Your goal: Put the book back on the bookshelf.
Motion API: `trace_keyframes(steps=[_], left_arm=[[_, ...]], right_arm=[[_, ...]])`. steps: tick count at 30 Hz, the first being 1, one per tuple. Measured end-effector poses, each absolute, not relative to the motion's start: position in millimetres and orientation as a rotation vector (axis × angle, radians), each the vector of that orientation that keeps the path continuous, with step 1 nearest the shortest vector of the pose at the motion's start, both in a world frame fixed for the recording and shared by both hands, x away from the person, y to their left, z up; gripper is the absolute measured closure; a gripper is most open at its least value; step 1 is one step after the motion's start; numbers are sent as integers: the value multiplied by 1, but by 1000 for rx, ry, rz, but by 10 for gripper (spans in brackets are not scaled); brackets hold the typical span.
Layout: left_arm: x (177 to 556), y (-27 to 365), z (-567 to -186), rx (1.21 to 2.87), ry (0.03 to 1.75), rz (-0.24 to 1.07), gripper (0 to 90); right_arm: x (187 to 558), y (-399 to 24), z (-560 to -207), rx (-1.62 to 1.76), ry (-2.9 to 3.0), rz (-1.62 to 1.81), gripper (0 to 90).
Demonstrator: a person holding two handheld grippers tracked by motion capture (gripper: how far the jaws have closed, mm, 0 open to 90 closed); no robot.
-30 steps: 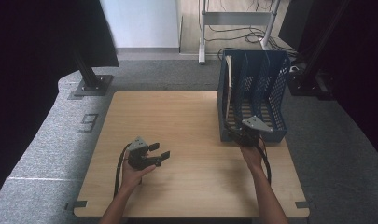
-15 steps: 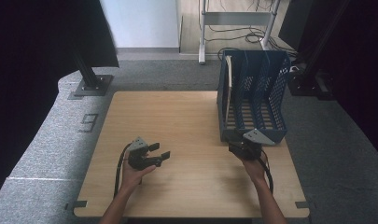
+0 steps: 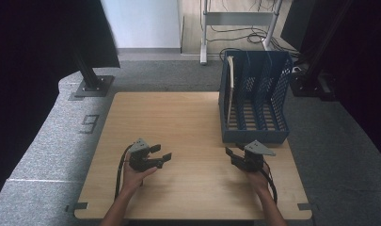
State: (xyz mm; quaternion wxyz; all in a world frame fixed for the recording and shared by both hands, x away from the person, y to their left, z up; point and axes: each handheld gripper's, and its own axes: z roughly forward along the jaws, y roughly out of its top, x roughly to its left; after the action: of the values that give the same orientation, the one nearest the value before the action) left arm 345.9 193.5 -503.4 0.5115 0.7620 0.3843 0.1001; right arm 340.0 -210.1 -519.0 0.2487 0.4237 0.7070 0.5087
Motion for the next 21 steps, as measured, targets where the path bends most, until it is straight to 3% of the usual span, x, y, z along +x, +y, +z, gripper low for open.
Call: trace_keyframes(steps=[21], left_arm=[[346,193,-503,1836,920,242,302]], right_arm=[[336,-216,-532,1186,1962,1347,447]])
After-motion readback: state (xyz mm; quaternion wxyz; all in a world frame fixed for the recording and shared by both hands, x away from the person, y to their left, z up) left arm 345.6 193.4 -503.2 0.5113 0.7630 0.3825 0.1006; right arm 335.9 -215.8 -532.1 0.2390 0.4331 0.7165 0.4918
